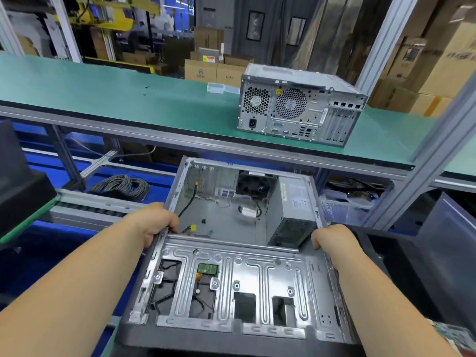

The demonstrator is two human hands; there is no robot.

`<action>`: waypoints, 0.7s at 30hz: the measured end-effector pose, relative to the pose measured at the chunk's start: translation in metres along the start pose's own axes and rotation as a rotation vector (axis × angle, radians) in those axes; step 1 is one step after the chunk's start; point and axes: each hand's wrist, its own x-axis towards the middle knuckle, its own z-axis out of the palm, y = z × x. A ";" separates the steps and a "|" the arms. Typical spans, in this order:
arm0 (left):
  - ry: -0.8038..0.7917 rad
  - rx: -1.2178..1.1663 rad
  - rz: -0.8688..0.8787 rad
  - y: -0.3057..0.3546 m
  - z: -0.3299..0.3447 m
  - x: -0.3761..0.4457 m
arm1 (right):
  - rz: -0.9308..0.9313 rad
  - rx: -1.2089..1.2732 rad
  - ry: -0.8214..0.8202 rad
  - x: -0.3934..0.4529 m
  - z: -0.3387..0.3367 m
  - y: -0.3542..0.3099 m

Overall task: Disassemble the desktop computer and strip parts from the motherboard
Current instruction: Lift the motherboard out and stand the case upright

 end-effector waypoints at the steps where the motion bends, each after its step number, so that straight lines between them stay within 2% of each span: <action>1: 0.001 -0.020 0.042 0.004 -0.002 0.001 | -0.049 0.091 0.051 -0.006 -0.004 0.003; 5: 0.037 -0.075 0.261 0.020 -0.007 0.004 | -0.285 0.271 0.238 -0.020 -0.014 0.000; 10: 0.107 -0.075 0.477 0.027 -0.006 0.014 | -0.444 0.470 0.411 -0.026 -0.020 -0.012; 14: 0.154 -0.112 0.487 0.011 0.001 0.020 | -0.500 0.571 0.453 -0.030 -0.007 -0.003; 21: 0.141 -0.068 0.496 -0.002 0.001 0.021 | -0.450 0.558 0.465 -0.030 0.002 0.007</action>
